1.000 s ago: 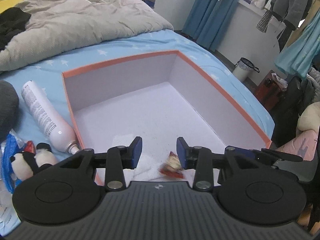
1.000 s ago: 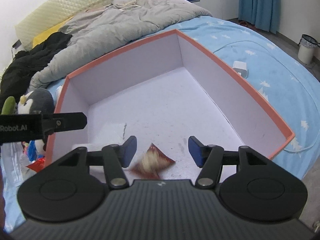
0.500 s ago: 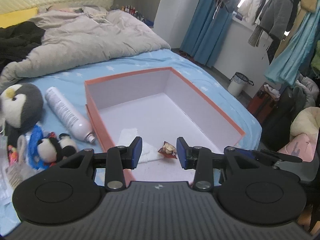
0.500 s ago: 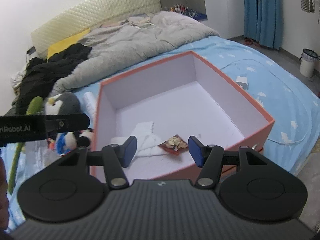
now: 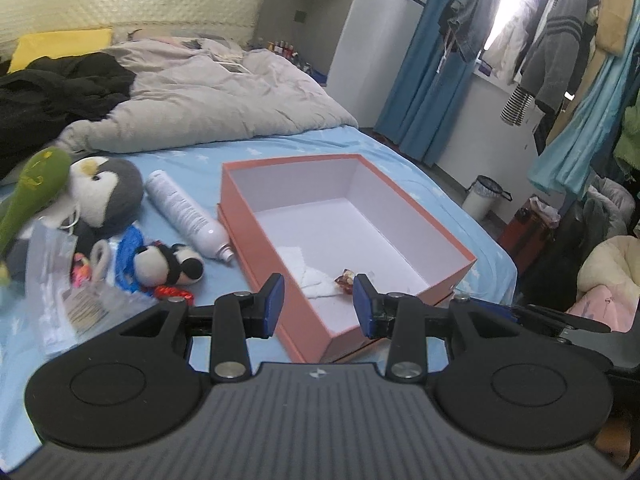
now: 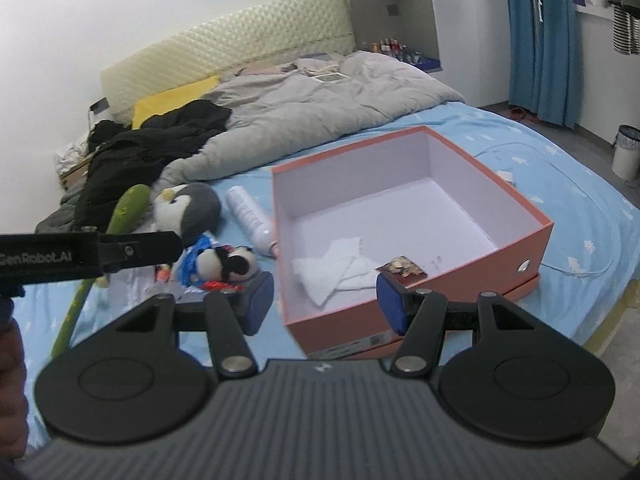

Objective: Organize soft objects
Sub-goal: 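Move both open tools back toward the pile of items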

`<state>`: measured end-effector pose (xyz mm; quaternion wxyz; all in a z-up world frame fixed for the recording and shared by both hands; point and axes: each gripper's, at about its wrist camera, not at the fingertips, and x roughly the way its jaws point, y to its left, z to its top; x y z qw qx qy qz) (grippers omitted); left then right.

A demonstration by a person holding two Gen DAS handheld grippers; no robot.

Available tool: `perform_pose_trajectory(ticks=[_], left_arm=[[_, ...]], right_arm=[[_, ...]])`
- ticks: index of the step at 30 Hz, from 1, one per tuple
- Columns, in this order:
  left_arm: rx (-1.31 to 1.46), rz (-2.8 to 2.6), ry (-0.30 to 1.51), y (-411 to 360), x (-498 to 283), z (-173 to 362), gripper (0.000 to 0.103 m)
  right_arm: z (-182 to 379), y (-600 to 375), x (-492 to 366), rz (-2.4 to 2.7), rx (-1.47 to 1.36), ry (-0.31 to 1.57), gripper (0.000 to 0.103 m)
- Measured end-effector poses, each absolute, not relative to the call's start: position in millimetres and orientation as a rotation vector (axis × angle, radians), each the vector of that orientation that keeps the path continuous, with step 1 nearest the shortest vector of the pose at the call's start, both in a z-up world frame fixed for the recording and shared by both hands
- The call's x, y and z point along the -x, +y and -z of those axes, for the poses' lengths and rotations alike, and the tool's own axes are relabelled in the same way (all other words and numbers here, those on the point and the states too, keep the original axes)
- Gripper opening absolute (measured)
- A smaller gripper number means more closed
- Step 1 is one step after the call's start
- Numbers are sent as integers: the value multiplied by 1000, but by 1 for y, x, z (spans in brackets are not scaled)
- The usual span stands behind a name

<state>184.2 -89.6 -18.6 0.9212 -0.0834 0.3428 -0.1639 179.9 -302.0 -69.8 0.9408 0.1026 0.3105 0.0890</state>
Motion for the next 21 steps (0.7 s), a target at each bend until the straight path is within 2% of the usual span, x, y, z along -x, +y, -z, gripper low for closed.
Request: perform_pose_trajectory(ticks=[21], left_arm=[[234, 198, 690, -30, -91, 26, 44]], right_arm=[[74, -250, -118, -314, -163, 617, 60]])
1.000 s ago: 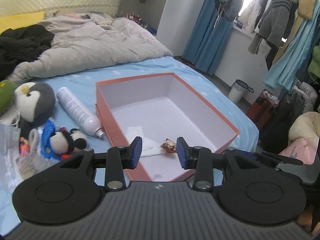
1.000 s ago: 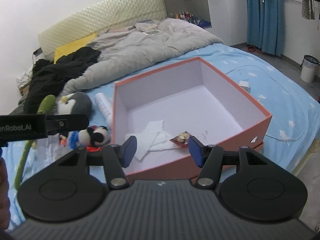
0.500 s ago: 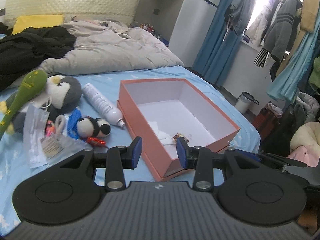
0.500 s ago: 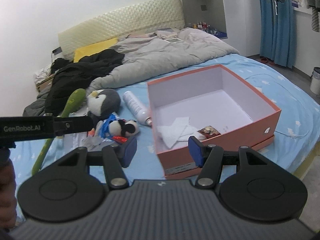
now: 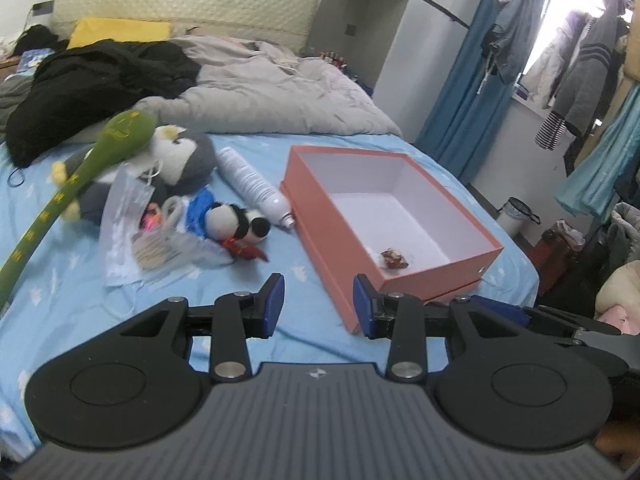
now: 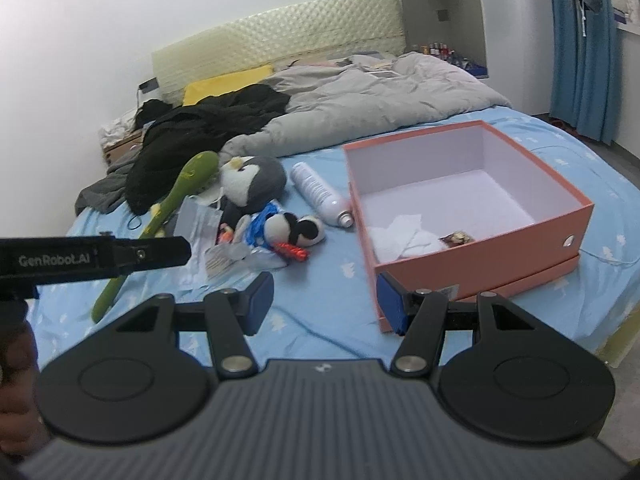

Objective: Organize soft objects
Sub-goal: 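Move both open tools back toward the pile of items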

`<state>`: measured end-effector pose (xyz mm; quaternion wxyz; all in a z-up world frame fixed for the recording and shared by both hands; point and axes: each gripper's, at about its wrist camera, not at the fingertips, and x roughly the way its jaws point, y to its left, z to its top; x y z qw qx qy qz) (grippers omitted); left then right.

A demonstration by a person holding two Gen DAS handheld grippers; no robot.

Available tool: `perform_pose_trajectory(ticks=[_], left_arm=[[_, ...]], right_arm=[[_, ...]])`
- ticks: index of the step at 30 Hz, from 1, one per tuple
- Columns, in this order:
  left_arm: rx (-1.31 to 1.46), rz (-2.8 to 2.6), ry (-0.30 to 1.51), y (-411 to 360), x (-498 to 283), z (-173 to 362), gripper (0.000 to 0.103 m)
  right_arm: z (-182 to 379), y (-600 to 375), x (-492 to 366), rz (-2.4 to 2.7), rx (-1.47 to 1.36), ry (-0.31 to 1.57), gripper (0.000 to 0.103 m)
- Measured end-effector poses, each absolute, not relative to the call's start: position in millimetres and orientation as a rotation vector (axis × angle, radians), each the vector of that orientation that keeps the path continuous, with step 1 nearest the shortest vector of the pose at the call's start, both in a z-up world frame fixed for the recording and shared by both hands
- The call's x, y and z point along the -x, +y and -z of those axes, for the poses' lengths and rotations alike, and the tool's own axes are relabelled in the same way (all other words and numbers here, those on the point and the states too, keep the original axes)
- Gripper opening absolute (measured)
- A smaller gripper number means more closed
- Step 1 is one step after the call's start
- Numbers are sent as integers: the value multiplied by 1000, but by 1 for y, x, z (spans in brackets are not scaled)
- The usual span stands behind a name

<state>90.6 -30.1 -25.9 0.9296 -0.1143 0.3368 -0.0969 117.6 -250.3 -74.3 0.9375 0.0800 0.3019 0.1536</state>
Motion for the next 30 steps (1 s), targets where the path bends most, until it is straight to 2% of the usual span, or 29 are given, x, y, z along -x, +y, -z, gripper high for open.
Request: perform_pose_trajectory(ticks=[18, 30], left_arm=[[272, 86, 690, 6, -49, 57, 45], [279, 55, 738, 23, -81, 85, 51]], right_arm=[[101, -218, -89, -411, -126, 631, 60], [119, -207, -111, -400, -117, 660, 60]])
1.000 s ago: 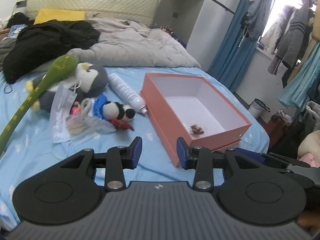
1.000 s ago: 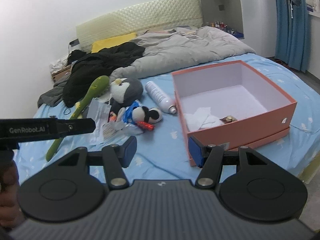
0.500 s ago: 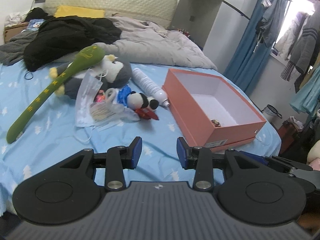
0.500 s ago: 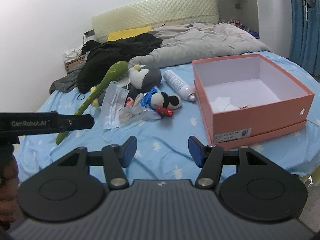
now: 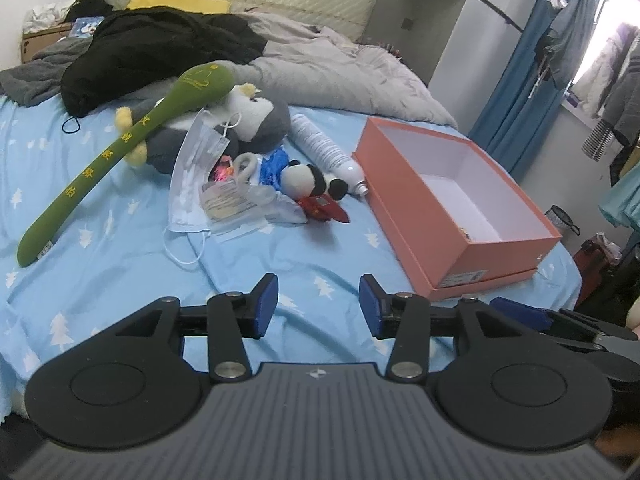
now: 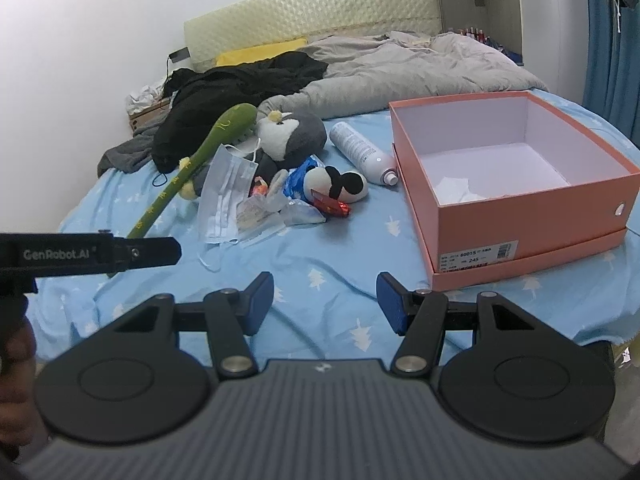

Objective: Organize soft objects
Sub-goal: 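Move both open tools back toward the pile of items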

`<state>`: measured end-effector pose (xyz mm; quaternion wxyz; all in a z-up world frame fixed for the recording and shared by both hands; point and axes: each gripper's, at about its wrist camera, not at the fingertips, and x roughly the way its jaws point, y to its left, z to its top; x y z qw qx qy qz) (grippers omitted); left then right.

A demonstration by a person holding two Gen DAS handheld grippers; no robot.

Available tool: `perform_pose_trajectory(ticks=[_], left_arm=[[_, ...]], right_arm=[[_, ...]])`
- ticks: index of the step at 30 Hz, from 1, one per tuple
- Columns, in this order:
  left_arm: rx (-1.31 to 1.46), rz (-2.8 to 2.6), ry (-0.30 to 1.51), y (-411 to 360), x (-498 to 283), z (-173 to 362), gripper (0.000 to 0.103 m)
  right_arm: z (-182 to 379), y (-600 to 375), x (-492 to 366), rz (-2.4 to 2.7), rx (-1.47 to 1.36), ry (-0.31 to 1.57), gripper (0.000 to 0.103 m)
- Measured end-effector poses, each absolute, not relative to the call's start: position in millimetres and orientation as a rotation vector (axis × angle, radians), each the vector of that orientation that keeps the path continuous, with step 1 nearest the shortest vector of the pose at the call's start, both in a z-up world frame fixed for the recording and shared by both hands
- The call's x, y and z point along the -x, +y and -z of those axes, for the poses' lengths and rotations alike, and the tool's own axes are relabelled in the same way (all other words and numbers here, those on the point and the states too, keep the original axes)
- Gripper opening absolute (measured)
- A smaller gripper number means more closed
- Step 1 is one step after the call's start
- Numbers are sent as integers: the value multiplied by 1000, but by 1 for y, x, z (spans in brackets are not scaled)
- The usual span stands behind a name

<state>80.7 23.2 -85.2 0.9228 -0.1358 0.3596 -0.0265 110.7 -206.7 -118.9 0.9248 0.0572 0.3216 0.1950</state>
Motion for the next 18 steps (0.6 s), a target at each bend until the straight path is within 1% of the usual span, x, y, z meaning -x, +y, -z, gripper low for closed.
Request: perform_pose_trajectory(ticks=[18], left_arm=[[280, -2, 796, 56, -152, 126, 51]], right_arm=[[147, -181, -178, -428, -106, 705, 60]])
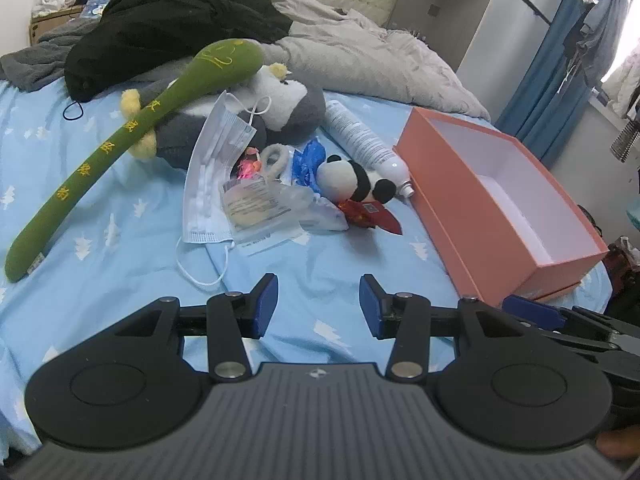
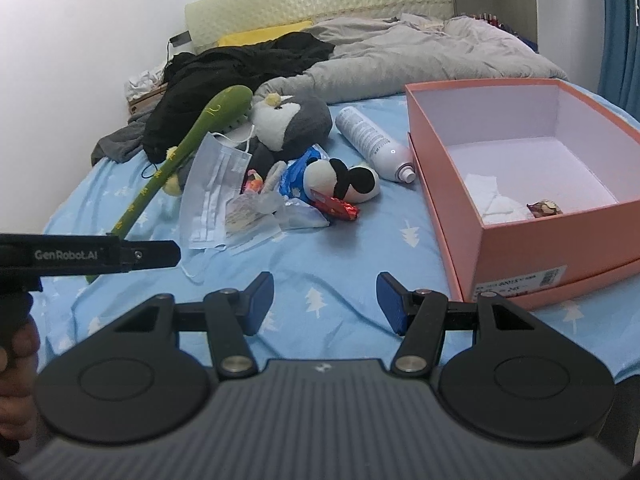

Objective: Organize soft objects
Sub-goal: 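Move both open tools back toward the pile of items, then grasp the mask's paper tag with the left tool while the right tool grasps a red foil packet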

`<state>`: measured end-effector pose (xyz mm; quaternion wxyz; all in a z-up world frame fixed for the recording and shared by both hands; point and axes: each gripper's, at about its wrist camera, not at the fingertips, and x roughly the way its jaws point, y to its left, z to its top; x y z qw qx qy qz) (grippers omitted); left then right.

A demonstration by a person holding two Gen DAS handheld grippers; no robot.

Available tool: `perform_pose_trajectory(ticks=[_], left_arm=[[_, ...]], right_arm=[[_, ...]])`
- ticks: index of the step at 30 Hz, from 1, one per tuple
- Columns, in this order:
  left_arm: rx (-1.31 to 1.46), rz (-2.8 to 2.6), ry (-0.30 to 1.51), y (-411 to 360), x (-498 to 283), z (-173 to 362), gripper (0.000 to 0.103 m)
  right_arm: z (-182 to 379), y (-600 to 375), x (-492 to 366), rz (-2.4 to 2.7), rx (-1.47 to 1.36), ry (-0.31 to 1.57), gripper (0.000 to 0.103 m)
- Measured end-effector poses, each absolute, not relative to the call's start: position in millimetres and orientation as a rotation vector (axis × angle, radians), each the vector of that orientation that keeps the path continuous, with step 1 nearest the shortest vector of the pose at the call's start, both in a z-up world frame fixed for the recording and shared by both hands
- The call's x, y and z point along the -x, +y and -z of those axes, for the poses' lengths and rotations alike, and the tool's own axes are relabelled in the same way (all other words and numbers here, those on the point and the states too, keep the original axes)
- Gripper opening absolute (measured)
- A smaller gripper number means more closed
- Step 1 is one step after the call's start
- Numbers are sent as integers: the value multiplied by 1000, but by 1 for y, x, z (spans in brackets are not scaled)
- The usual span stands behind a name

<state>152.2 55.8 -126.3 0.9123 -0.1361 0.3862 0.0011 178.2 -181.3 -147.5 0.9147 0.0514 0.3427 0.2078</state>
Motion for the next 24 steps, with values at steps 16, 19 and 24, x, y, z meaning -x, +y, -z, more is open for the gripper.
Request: perform_pose_trajectory(ticks=[16, 19, 24], left_arm=[[287, -21, 843, 74, -215, 166, 51], [300, -17, 855, 78, -229, 174, 51], [312, -12, 856, 84, -252, 186, 51]], right_arm=[[170, -156, -228, -443, -46, 716, 60], [178, -151, -240, -441, -46, 728, 60], [191, -141, -259, -430, -43, 740, 60]])
